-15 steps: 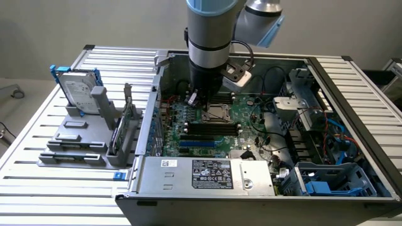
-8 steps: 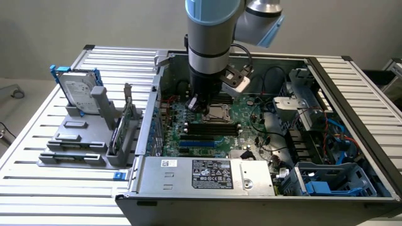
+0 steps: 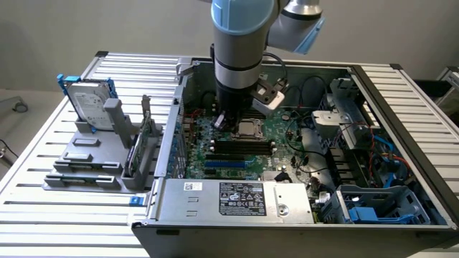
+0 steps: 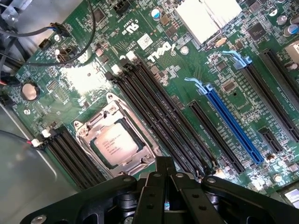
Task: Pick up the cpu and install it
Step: 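Install the first cpu locking lever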
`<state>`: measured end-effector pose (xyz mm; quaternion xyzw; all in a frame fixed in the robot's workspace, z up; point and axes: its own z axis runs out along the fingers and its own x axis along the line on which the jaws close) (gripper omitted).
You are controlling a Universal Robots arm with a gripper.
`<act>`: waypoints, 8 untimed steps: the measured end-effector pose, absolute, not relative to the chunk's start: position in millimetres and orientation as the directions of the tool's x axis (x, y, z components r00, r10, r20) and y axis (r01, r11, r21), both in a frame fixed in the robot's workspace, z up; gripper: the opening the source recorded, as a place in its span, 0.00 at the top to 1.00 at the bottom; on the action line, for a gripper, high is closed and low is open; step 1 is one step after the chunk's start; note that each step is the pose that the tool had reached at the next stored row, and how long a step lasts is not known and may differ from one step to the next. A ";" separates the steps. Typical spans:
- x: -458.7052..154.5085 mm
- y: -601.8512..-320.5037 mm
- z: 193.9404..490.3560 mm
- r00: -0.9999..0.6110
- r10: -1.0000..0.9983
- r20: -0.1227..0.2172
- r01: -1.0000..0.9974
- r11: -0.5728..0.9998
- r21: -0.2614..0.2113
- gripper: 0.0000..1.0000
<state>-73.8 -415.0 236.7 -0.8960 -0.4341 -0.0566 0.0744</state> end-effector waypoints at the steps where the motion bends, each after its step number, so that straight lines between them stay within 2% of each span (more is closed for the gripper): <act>1: -74.0 -415.1 236.0 0.617 0.769 0.166 0.786 -0.613 -0.084 0.89; 8: -75.8 -415.1 231.0 0.625 0.763 0.165 0.779 -0.621 -0.085 0.89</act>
